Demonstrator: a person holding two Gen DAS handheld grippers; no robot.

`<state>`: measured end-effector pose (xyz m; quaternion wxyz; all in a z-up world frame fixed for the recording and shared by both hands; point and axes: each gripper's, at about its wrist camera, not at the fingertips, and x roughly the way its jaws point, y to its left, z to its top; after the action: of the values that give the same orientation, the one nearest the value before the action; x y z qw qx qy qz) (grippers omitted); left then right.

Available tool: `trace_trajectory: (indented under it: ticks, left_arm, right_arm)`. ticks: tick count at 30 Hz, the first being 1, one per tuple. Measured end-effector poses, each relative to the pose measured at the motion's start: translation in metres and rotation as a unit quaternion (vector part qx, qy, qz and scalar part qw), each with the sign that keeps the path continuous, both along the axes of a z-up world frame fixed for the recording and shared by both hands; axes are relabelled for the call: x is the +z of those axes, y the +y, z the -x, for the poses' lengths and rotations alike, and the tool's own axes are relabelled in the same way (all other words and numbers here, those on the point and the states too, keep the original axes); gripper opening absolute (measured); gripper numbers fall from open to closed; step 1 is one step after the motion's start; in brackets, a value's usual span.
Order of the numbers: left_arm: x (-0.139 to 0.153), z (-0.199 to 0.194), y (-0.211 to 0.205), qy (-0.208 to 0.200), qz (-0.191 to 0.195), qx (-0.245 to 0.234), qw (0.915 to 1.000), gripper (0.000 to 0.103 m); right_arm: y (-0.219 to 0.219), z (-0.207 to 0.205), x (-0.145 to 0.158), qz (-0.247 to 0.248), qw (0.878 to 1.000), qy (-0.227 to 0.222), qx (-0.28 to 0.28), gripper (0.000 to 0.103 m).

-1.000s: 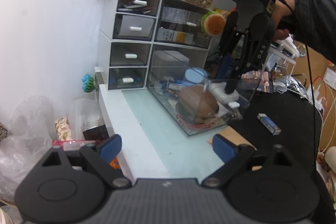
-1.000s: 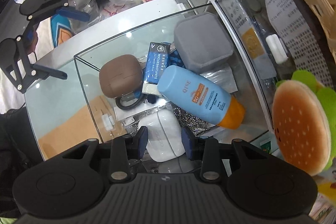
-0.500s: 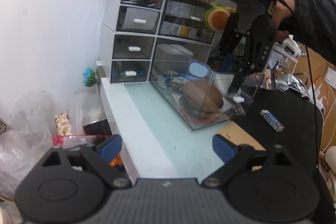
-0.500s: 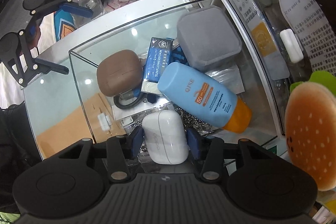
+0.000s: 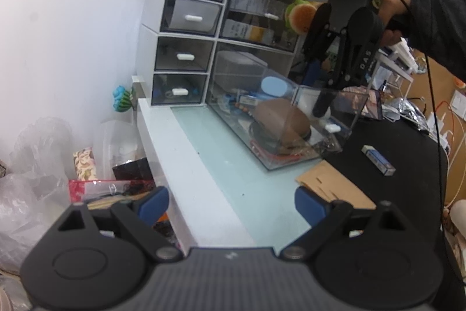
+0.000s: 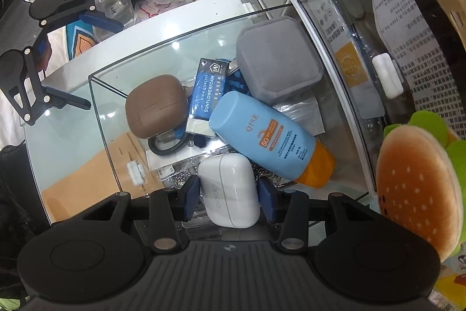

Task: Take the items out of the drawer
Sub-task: 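Close the right gripper around the white earbud case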

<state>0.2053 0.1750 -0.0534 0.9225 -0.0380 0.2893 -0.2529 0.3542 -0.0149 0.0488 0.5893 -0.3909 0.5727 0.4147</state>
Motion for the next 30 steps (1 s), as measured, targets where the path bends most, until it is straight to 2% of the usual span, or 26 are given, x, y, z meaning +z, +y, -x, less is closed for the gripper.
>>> trace_trajectory:
  ticks: [7, 11, 22, 30]
  left_arm:
    - [0.0, -0.001, -0.002, 0.002, -0.001, 0.003, 1.0, 0.095]
    - [0.002, 0.0, -0.003, -0.001, -0.005, 0.005, 1.0, 0.095]
    - [0.008, 0.004, -0.006, -0.007, -0.011, 0.002, 0.9999, 0.095]
    - [0.01, 0.006, -0.007, -0.011, -0.009, 0.002, 0.9999, 0.095]
  right_arm:
    - [-0.002, 0.001, 0.004, 0.001, 1.0, -0.005, -0.002, 0.041]
    - [-0.002, 0.002, 0.004, 0.001, 1.0, -0.005, -0.003, 0.04]
    - [0.0, 0.006, 0.006, 0.005, 1.0, 0.007, 0.001, 0.031]
    - [-0.003, 0.007, 0.005, -0.003, 1.0, 0.017, -0.008, 0.03]
